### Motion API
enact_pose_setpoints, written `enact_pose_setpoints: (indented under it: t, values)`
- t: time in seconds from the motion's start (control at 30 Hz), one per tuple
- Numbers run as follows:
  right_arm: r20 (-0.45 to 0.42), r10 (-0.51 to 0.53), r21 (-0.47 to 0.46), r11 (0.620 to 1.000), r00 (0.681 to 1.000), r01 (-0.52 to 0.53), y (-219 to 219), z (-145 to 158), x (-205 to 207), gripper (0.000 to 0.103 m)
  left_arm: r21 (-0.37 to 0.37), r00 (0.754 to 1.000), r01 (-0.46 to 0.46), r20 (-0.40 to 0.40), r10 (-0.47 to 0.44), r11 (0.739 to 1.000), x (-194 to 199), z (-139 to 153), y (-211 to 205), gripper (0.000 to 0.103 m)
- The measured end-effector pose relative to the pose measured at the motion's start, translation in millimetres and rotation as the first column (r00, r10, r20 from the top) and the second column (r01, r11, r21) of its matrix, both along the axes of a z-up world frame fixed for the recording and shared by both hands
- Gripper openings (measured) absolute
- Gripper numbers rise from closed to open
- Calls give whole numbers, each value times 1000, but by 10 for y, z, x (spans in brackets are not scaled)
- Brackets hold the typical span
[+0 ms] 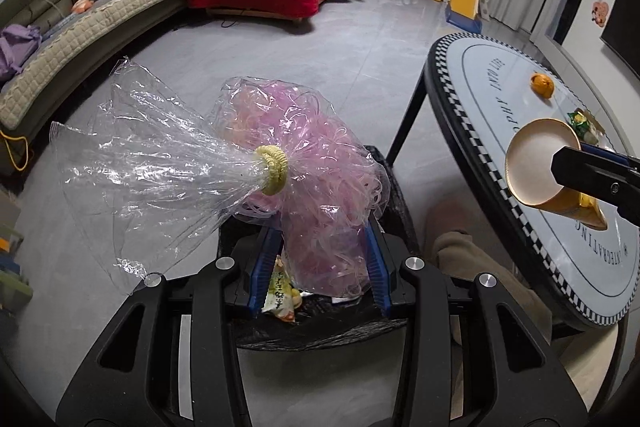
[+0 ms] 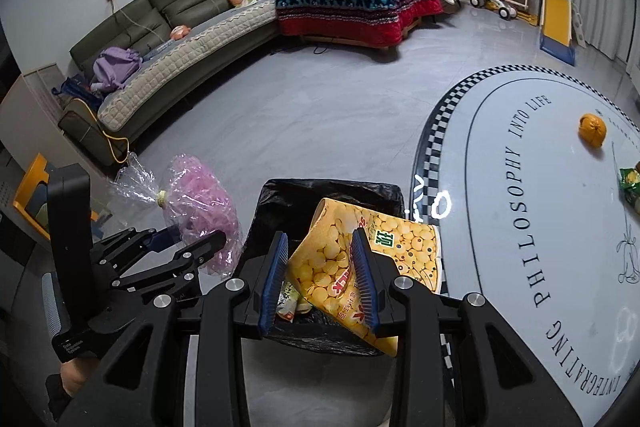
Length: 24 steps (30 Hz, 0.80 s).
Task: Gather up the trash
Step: 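Carry both bags to the black trash bag and open both tools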
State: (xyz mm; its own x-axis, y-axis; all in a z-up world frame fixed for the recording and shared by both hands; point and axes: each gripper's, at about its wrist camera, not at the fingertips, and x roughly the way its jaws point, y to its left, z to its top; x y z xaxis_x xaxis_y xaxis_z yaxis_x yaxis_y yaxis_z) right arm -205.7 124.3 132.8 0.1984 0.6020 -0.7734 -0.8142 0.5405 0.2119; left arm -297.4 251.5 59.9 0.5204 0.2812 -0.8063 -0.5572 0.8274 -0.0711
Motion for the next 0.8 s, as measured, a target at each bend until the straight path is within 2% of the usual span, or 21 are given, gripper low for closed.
enact_pose_setpoints:
  t: [0.13, 0.17, 0.23, 0.27, 0.3, 0.33, 0.53, 0.8]
  values:
    - [-14, 29, -15, 999, 999, -29, 176, -74, -41, 35, -11, 999, -24, -24, 24, 1000, -84, -109, 125, 40]
    - [-16, 36, -15, 999, 999, -36, 215, -81, -48, 35, -12, 999, -30, -27, 29, 999, -102, -126, 150, 43]
    - [-14, 66, -45, 997, 998, -67, 340, -117, -55, 37, -1, 998, -34, -49, 33, 999, -103, -156, 179, 62]
    - [-8, 57, -56, 997, 998, -57, 366, -132, -49, 45, 23, 997, -47, -58, 48, 999, -113, -155, 184, 97]
    - [0, 42, -56, 998, 999, -42, 379, -140, -29, 58, 64, 996, -62, -56, 65, 996, -132, -138, 173, 97]
    - [1, 36, -44, 998, 999, -36, 378, -137, -19, 60, 88, 996, -69, -59, 74, 994, -143, -126, 166, 97]
    - [-13, 28, -40, 999, 1000, -29, 299, -168, -7, 60, 67, 995, -90, -48, 93, 994, -208, -137, 244, 97]
    - [-34, 12, -36, 999, 999, -14, 108, -188, 66, 63, 63, 996, -57, -59, 61, 996, -145, -166, 157, 97]
